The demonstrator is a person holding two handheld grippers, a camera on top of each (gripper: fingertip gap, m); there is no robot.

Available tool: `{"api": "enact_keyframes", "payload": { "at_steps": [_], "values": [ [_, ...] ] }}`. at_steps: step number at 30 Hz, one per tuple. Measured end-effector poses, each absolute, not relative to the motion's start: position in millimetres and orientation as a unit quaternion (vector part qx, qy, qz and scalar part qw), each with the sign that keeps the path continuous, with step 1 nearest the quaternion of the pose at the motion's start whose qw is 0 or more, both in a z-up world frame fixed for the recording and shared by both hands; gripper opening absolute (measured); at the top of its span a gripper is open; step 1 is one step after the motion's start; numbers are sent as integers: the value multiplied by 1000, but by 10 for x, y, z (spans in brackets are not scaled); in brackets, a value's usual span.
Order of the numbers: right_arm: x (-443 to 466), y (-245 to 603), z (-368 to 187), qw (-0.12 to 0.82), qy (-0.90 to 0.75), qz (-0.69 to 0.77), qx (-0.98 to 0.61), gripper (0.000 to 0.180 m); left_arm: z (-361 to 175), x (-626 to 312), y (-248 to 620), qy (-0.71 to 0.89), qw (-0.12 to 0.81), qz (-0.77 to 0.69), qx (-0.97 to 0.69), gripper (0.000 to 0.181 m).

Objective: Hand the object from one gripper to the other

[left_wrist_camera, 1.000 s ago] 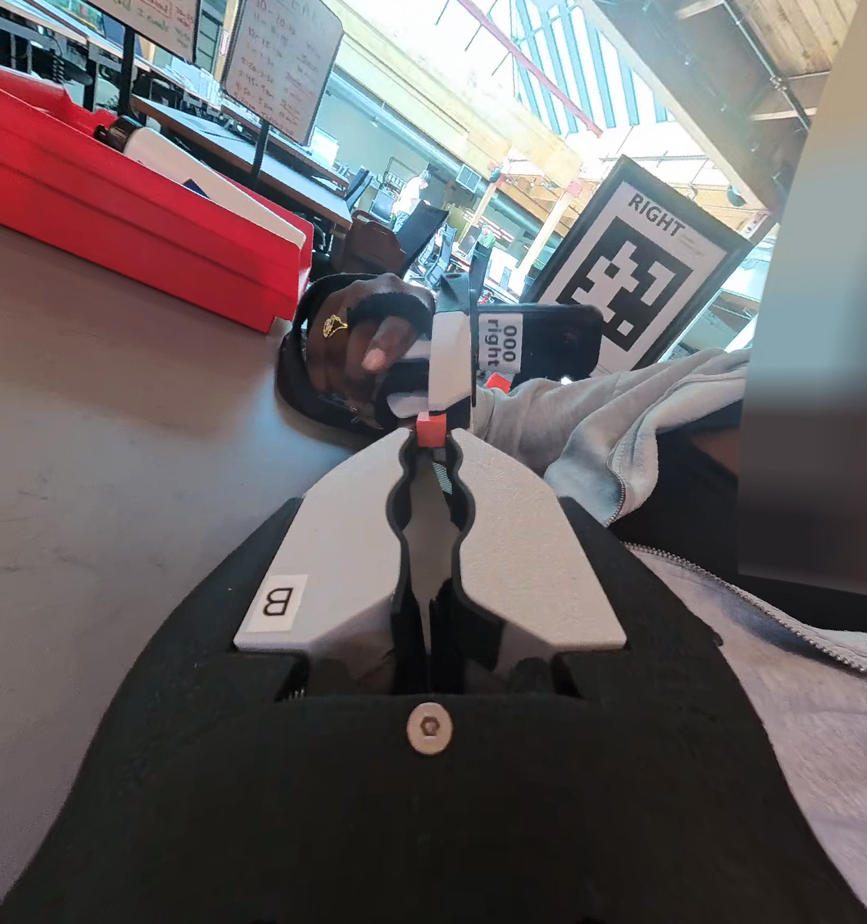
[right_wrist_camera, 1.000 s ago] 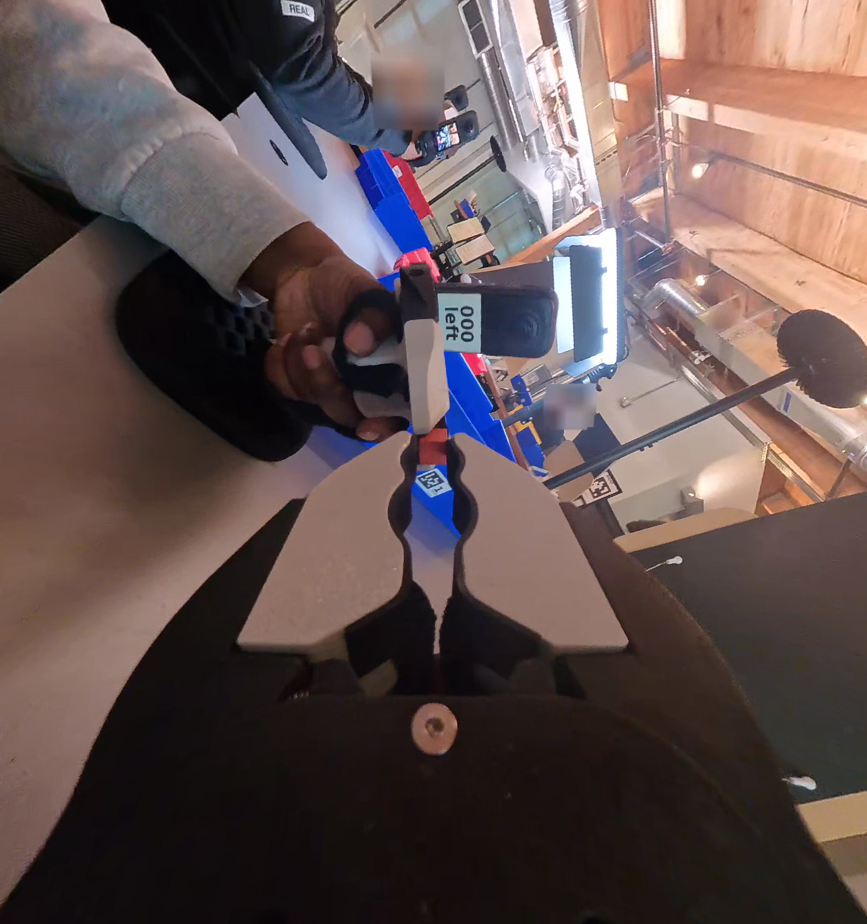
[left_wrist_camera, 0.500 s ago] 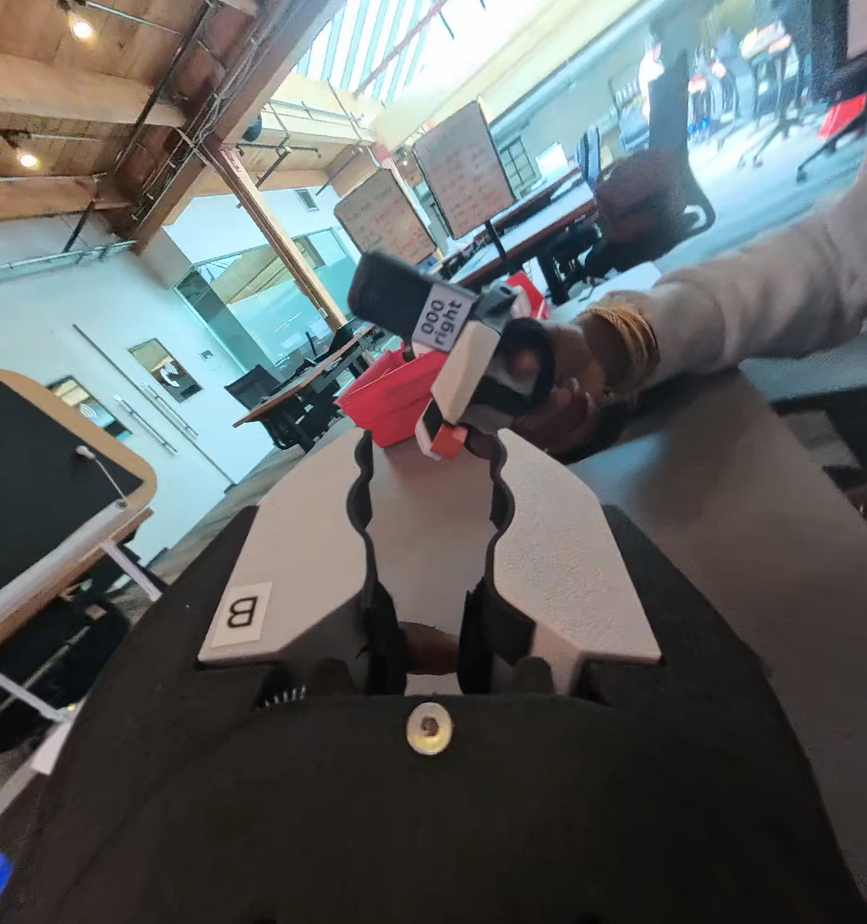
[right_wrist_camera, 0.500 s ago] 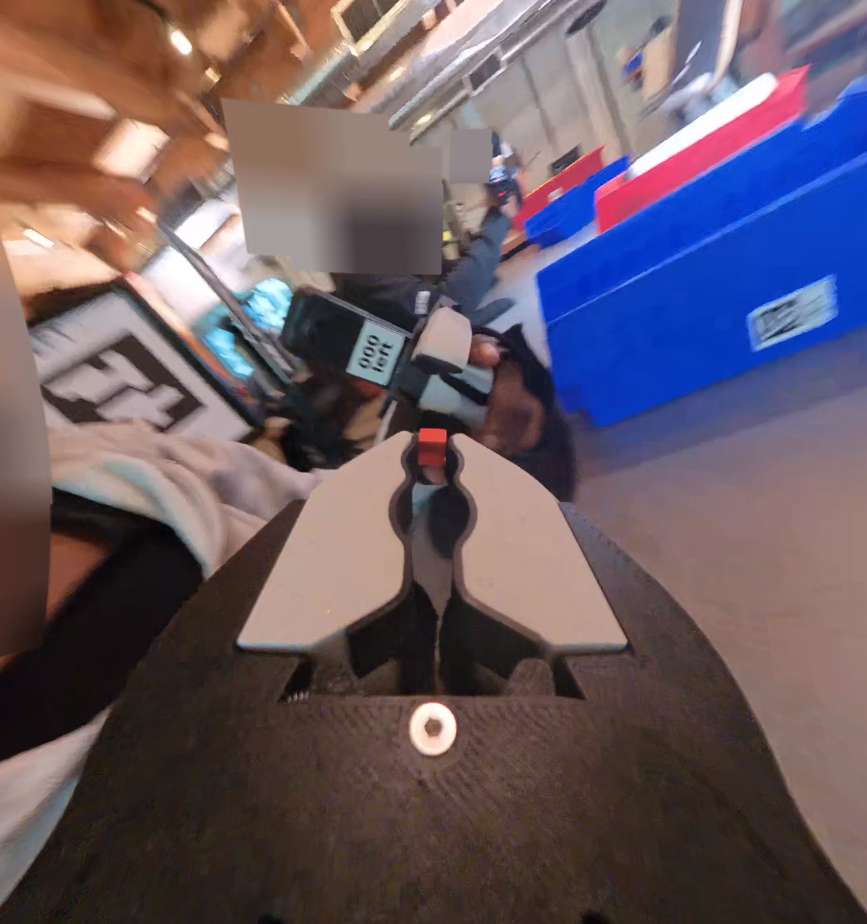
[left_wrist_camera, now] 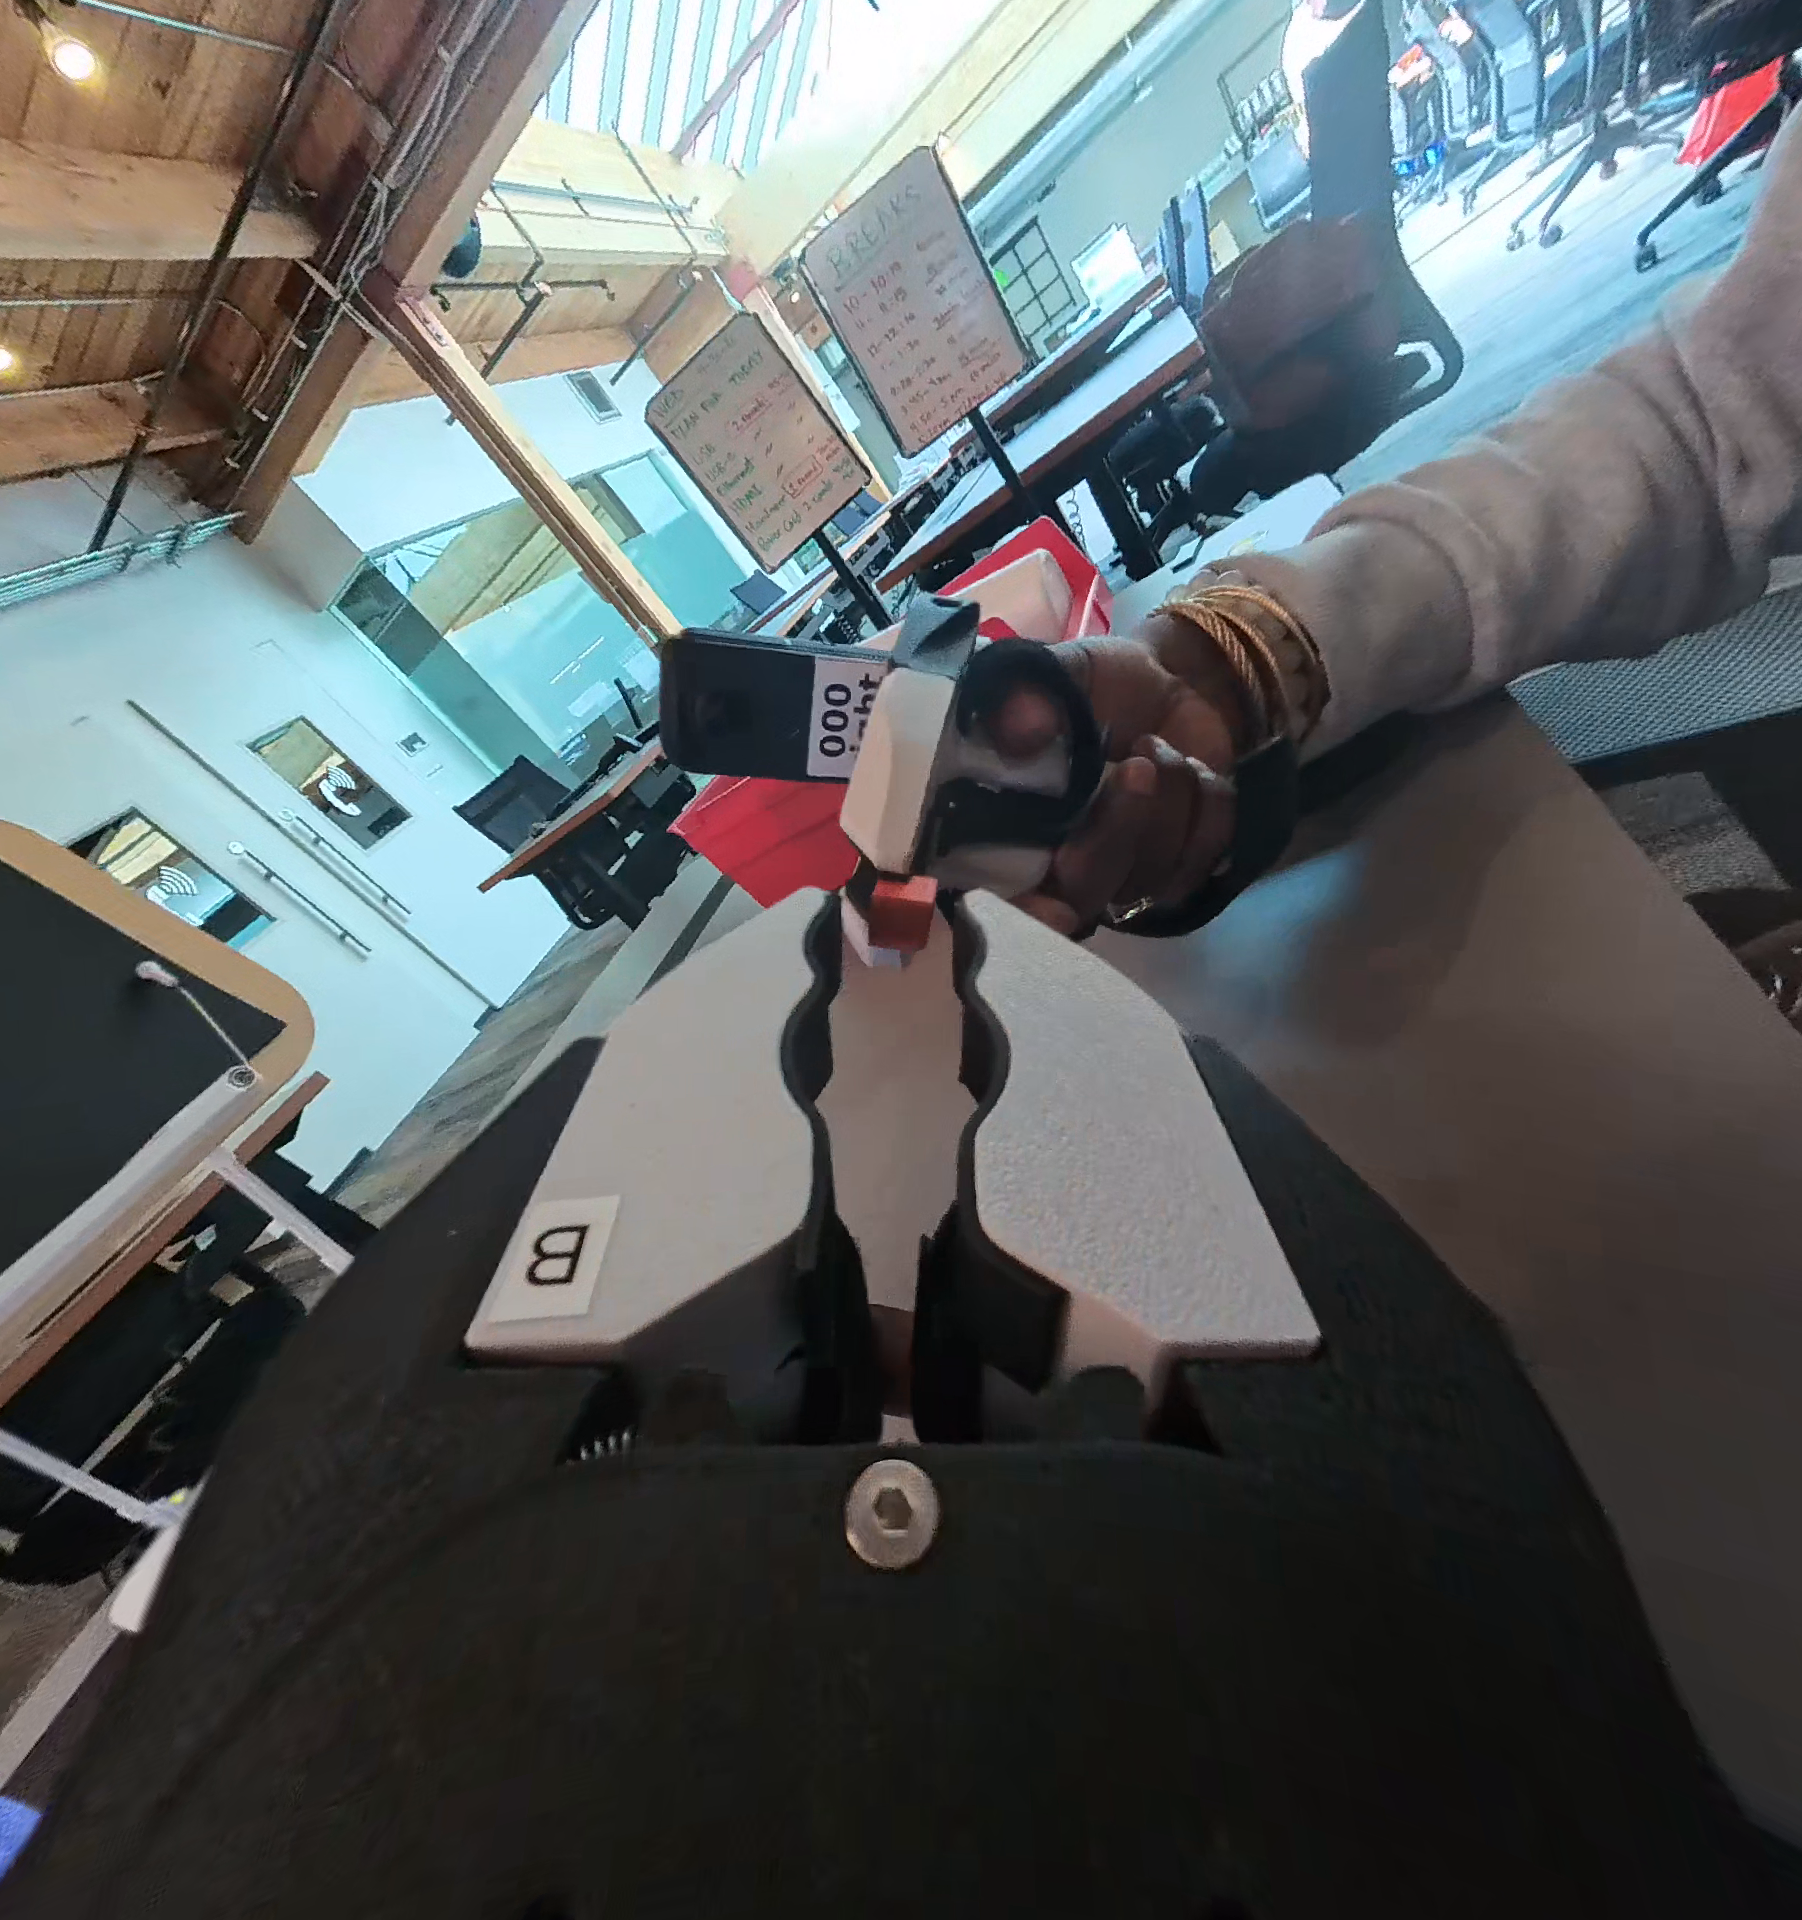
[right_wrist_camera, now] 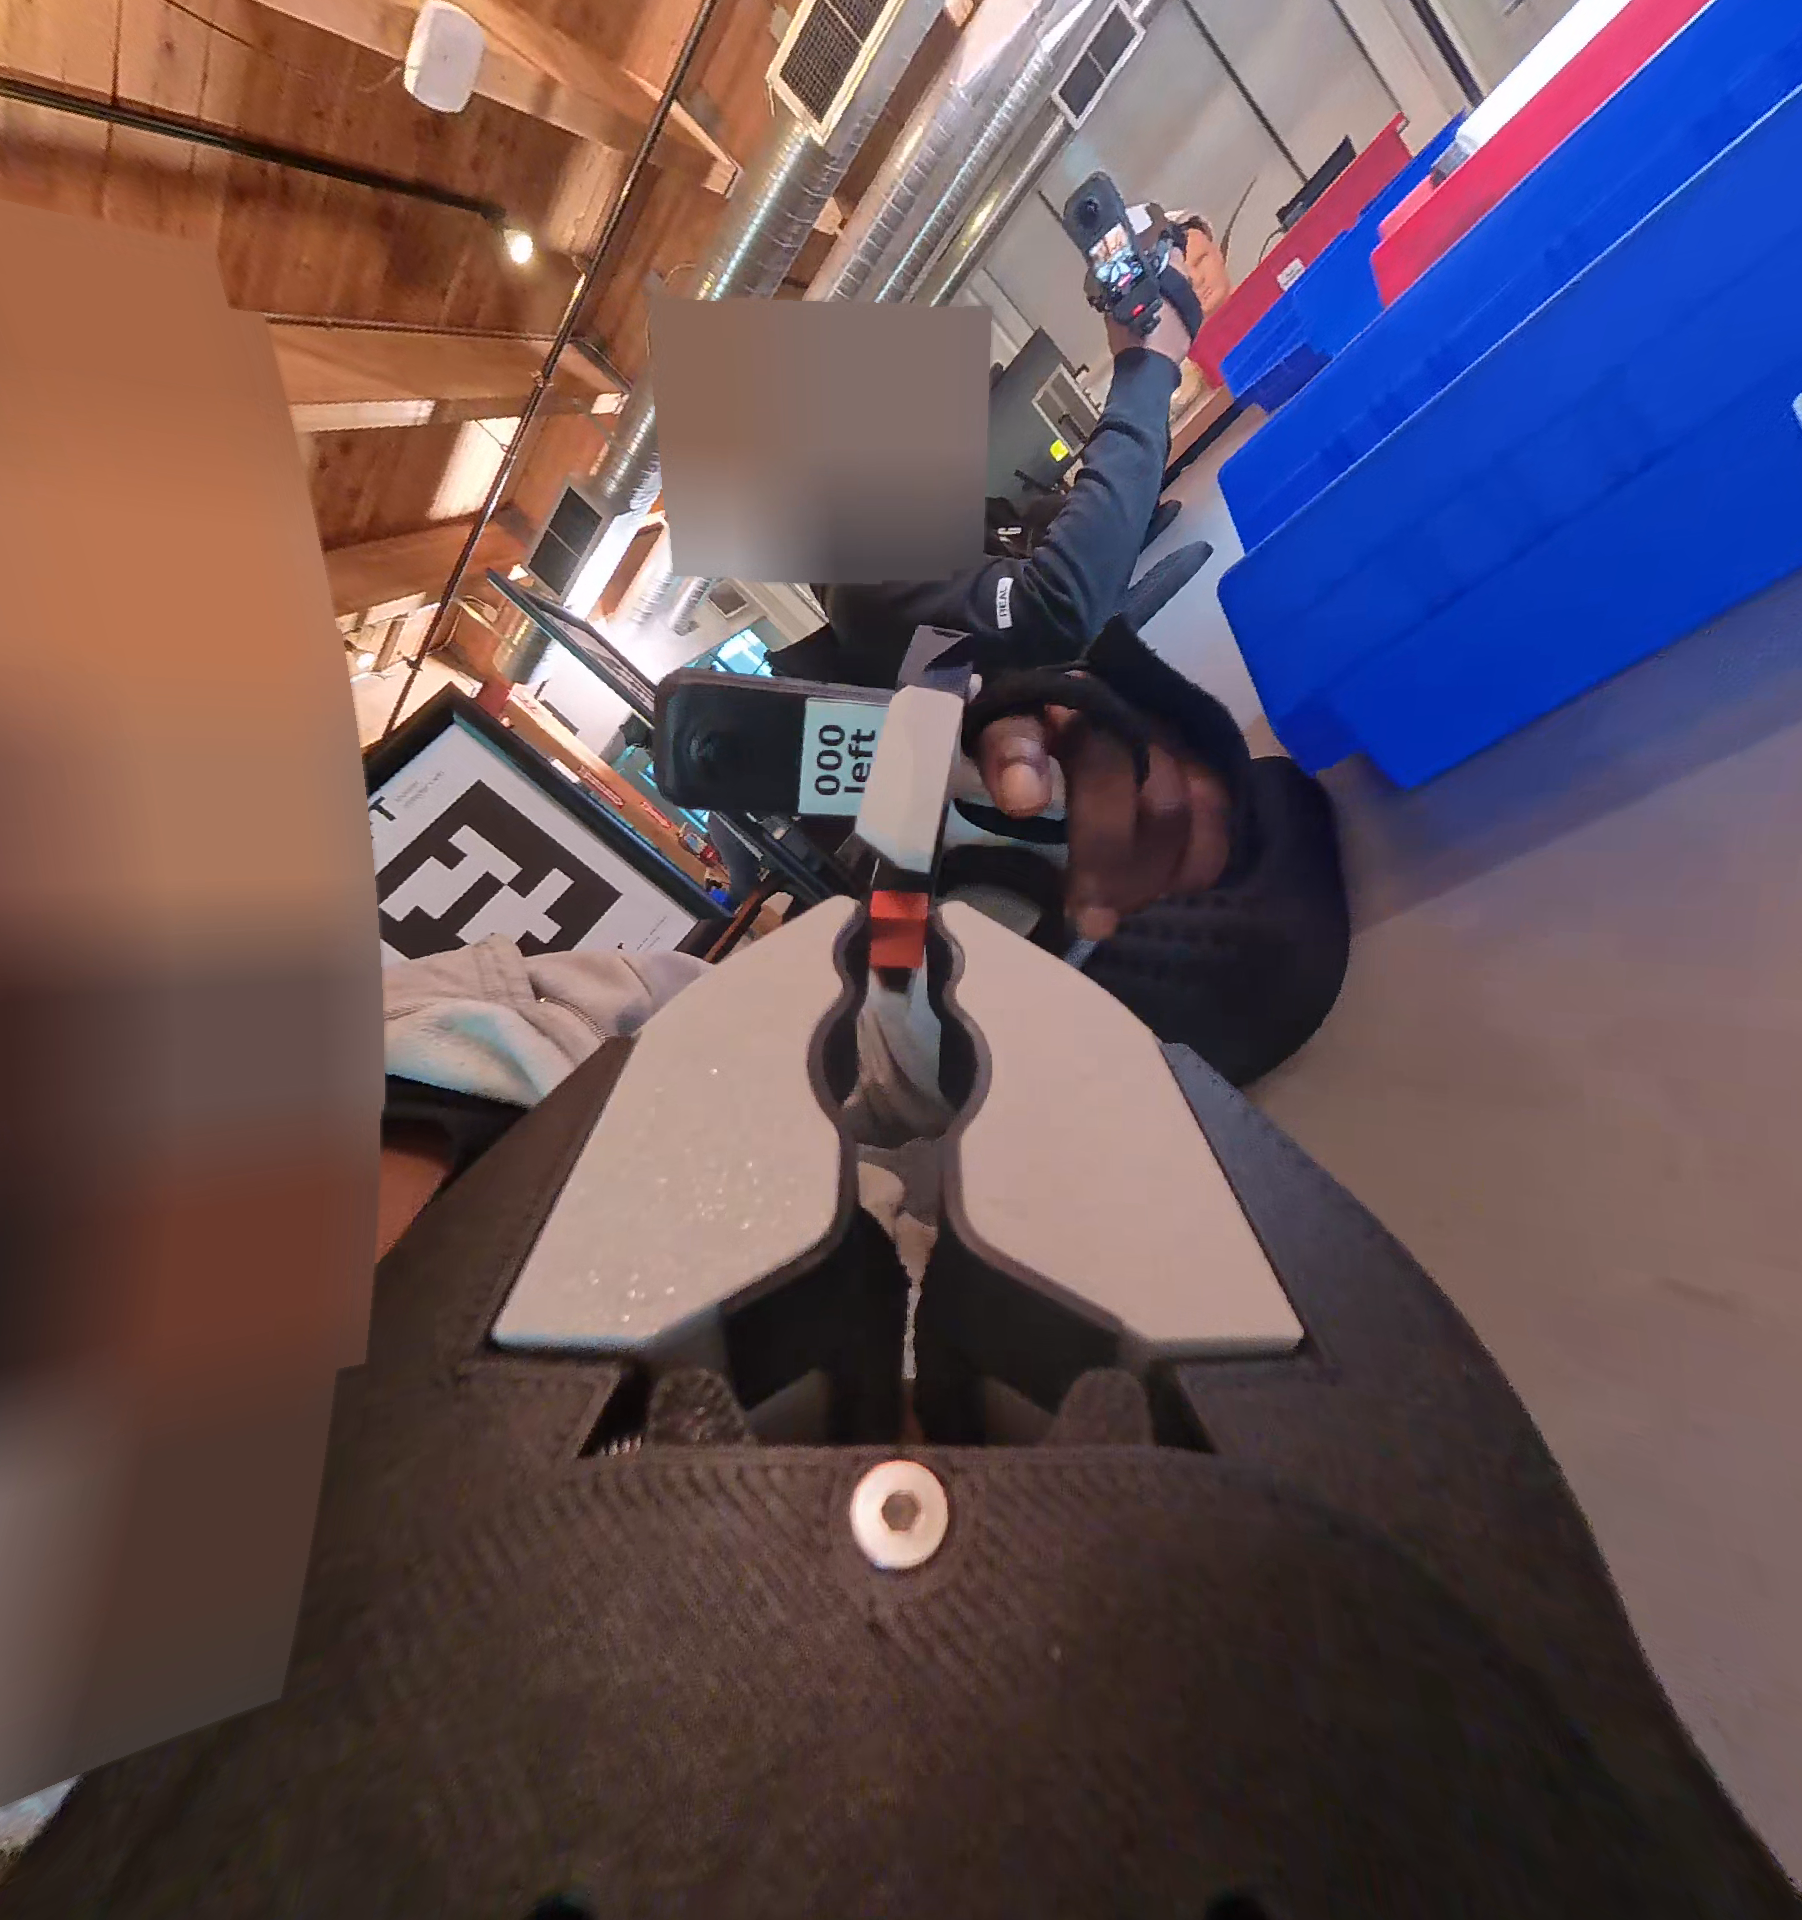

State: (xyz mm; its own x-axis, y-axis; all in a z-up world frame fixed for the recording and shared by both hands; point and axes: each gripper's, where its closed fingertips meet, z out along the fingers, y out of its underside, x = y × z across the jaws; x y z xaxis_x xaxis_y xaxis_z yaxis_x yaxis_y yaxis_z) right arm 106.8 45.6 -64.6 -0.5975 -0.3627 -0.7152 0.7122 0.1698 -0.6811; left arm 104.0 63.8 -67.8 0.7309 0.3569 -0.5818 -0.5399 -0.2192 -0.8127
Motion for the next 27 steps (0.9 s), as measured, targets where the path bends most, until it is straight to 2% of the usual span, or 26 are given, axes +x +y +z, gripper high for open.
{"api": "enact_keyframes", "payload": {
  "at_steps": [2,6,9,12,16,17,21,22,25,27],
  "values": [
    [1088,460,-636,437,631,-626,136,10,-696,1050,640,70,618,355,-698,11],
    [1093,462,-646,439,633,-623,136,12,-715,1046,639,65,613,348,-706,10],
    [1064,454,-649,390,647,-644,116,15,-696,1013,621,19,637,301,-709,10],
    [977,442,-674,198,699,-686,44,33,-675,994,571,-60,688,170,-703,10],
    [1003,494,-666,-200,700,-664,-171,38,-683,1138,572,-142,725,-111,-665,10],
    [1057,494,-665,-269,681,-646,-215,39,-677,1182,578,-141,724,-147,-659,10],
    [1167,415,-819,-377,656,-581,-301,39,-801,1264,636,-135,691,-166,-690,10],
    [1173,404,-854,-388,654,-570,-311,36,-811,1292,646,-129,687,-169,-694,10],
    [1183,397,-861,-400,647,-566,-317,13,-861,1314,662,-130,674,-176,-705,10],
    [1182,405,-856,-394,650,-567,-316,13,-865,1315,666,-129,673,-175,-707,10]
  ]
}}
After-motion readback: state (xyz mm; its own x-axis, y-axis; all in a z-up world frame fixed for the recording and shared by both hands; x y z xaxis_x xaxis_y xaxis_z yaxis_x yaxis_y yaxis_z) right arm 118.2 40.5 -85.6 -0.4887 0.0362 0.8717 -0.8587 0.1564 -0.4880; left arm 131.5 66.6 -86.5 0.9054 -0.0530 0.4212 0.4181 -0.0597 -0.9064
